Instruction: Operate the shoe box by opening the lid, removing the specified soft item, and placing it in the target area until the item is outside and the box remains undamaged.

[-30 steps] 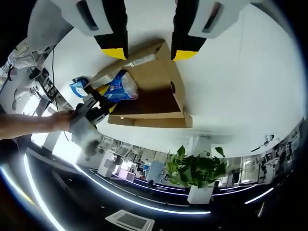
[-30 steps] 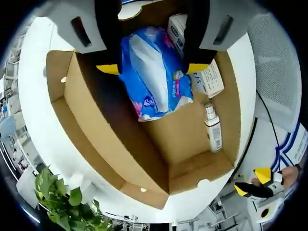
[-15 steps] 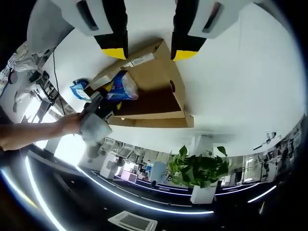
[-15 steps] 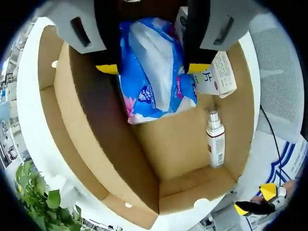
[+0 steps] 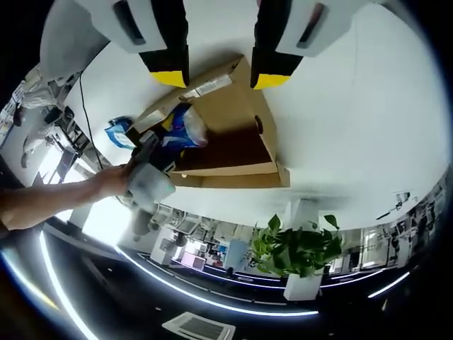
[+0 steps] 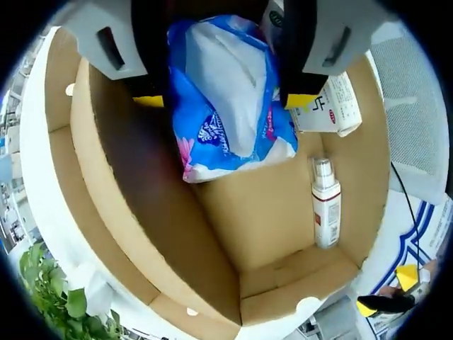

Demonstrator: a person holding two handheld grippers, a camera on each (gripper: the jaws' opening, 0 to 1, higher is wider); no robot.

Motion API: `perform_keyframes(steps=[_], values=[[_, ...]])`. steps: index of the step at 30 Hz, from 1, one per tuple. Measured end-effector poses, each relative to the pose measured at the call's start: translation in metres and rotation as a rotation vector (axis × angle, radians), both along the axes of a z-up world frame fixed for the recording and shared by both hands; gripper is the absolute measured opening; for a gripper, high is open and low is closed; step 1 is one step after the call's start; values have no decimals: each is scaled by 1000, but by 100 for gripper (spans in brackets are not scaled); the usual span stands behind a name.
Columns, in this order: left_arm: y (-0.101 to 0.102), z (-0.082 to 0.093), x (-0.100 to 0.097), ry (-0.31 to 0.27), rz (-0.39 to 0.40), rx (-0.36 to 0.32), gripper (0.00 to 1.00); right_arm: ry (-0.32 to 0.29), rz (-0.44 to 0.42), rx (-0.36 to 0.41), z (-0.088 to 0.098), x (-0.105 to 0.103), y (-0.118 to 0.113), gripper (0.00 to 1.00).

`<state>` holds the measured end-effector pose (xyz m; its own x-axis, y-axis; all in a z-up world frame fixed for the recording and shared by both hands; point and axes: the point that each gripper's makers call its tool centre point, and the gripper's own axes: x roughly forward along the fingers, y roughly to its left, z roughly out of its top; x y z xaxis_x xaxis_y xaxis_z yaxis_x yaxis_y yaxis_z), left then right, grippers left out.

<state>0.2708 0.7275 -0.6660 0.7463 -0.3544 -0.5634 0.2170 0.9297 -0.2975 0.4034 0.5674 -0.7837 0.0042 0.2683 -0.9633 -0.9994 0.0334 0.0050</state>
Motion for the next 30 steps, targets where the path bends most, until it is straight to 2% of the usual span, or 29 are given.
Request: perform_keyframes(steps=[8, 14, 17, 21, 25, 30], values=[[-2, 1, 0, 0, 3, -4, 35, -11, -14, -12, -7, 8, 5, 59], [3, -2, 2, 13, 16, -27, 32, -11, -50, 45, -6, 7, 4, 43], [4, 0, 4, 9, 20, -28, 32, -27, -29, 68, -5, 6, 3, 38], [2, 3, 7, 4, 10, -26, 32, -49, -19, 88, 5, 6, 5, 33], [-1, 5, 12, -7, -2, -27, 32, -82, -59, 146, 21, 15, 11, 28], [-12, 6, 14, -10, -16, -43, 31, -110, -62, 163, 34, 13, 9, 26]])
